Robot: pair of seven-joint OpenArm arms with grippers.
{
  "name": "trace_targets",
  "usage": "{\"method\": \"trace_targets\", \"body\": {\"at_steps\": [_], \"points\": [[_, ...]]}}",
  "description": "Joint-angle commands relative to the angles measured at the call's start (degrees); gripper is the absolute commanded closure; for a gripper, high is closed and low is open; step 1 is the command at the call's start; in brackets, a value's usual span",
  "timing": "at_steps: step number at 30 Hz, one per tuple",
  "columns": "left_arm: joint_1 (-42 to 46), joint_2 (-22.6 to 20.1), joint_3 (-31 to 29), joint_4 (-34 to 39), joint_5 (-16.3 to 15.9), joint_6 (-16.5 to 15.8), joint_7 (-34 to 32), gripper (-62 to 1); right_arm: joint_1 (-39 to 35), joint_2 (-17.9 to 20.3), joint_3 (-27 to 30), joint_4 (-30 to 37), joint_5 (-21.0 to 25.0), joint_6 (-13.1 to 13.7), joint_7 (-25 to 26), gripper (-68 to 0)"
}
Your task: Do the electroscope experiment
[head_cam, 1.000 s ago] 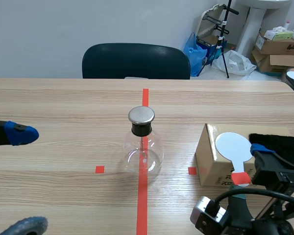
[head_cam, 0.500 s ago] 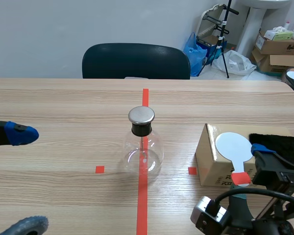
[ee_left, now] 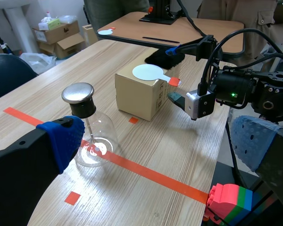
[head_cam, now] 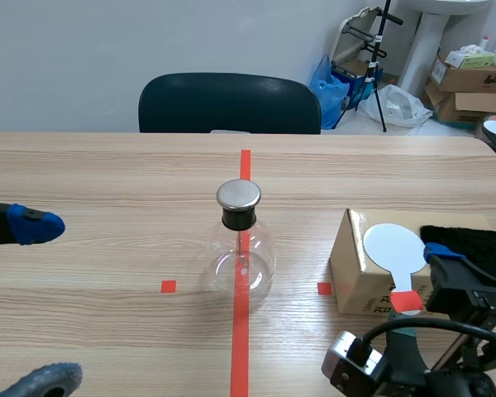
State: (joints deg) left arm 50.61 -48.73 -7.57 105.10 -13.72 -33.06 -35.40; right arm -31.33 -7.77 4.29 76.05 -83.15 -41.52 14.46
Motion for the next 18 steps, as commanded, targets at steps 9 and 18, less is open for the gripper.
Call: {"method": "trace_targets", "body": {"at_steps": [9,18], "points": [[-0.3,0.4,0.4,0.3,-0.6,0.0,-1.0,-62.3,0.1,-0.2,0.3,0.5,0.0,-3.3,-0.2,-67.9],[-0.3,0.4,0.4,0.3,-0.2,0.0,-1.0,-62.3,0.1,-0.2,0.3,0.5,0.0,-3.3,-0.2,-67.9]]}}
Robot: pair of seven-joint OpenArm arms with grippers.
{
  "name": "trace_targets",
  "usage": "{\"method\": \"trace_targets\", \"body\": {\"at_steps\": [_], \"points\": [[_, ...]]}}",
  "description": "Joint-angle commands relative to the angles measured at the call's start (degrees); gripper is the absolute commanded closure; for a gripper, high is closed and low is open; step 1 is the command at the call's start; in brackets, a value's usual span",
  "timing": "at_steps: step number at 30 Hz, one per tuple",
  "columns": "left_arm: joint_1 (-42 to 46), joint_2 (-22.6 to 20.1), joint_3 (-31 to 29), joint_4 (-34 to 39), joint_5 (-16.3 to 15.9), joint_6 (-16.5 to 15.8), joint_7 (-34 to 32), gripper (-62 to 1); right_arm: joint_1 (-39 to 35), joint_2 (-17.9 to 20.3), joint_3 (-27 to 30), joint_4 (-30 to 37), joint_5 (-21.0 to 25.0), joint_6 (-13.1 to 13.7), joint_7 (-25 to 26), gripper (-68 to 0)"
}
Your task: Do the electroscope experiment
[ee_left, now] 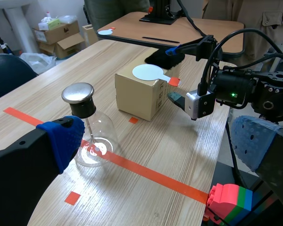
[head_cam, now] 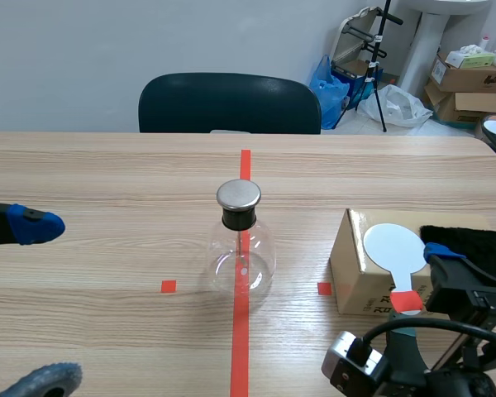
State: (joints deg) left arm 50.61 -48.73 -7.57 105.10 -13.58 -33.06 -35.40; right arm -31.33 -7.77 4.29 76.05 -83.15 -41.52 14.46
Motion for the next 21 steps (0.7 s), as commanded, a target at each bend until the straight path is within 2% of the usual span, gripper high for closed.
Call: {"method": "trace_targets", "body": {"at_steps": [1,21], "points": [[-0.3,0.4,0.4,0.3,-0.3,0.0,-1.0,-62.3,0.1,-0.2,0.3,0.5,0.0,-3.3,-0.2,-67.9],[-0.3,0.4,0.4,0.3,-0.4,0.0,-3.7,-62.3,0.1,-0.2,0.3,0.5,0.0,-3.3,-0.2,-67.9]]}}
